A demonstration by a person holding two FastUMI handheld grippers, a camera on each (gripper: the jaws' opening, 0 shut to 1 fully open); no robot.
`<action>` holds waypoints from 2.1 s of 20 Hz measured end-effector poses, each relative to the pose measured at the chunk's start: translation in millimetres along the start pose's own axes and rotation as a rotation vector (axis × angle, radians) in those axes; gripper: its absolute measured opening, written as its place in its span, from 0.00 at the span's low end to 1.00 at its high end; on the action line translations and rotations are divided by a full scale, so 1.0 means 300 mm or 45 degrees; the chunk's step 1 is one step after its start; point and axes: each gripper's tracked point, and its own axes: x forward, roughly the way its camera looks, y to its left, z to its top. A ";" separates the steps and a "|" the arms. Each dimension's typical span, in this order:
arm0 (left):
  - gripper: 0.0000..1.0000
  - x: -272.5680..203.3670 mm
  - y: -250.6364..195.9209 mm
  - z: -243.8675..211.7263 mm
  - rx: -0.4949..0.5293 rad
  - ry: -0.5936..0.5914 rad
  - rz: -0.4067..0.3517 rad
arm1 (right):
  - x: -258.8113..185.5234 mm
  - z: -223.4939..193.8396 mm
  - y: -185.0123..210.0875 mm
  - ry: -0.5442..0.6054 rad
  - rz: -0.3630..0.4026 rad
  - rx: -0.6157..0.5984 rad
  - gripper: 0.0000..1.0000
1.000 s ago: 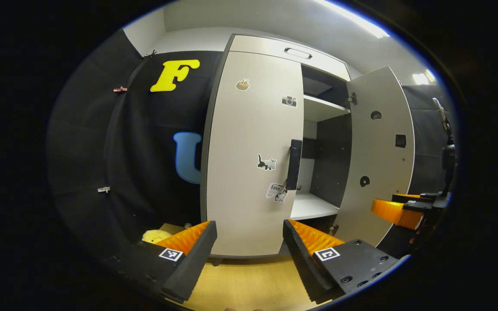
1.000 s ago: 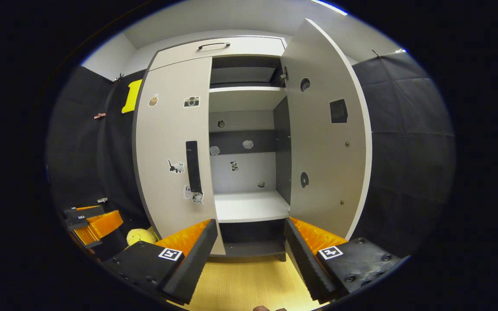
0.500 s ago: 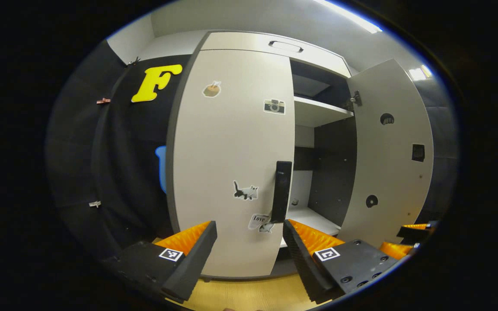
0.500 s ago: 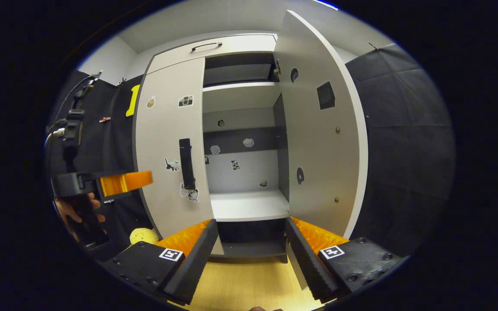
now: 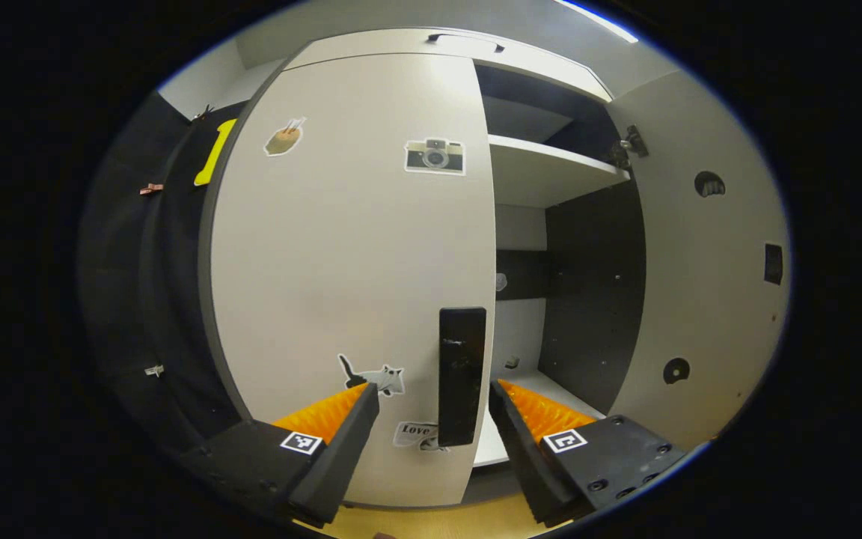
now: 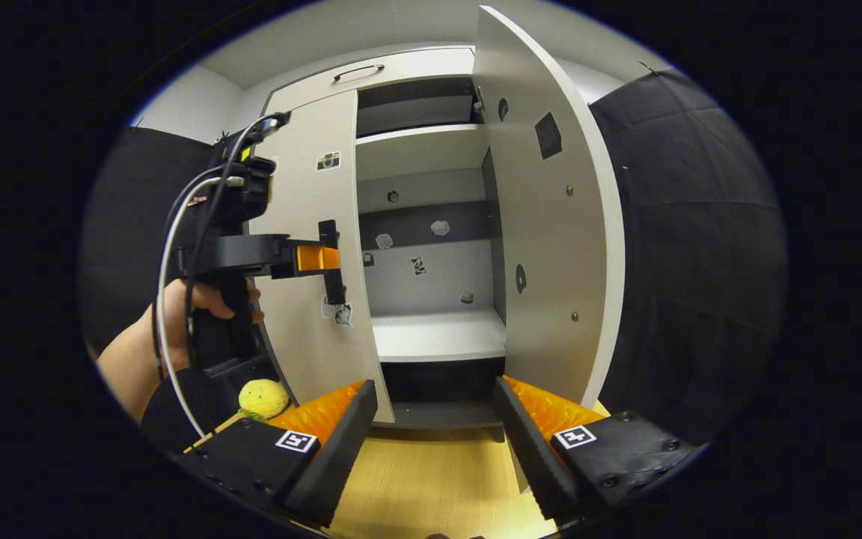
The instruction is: Open the right door of the double-door shoe cabinet with the right hand, and open the left door with the left hand.
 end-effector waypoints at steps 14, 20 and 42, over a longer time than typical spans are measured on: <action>0.34 0.082 -0.045 0.038 -0.038 -0.006 0.038 | 0.029 -0.035 0.002 0.047 0.066 0.008 0.98; 0.21 0.065 -0.044 0.024 -0.061 0.003 0.014 | 0.020 -0.028 0.014 0.039 0.060 -0.010 0.98; 0.18 -0.437 0.139 0.005 -0.163 -0.080 -0.190 | -0.019 -0.042 0.232 0.042 -0.080 -0.048 0.98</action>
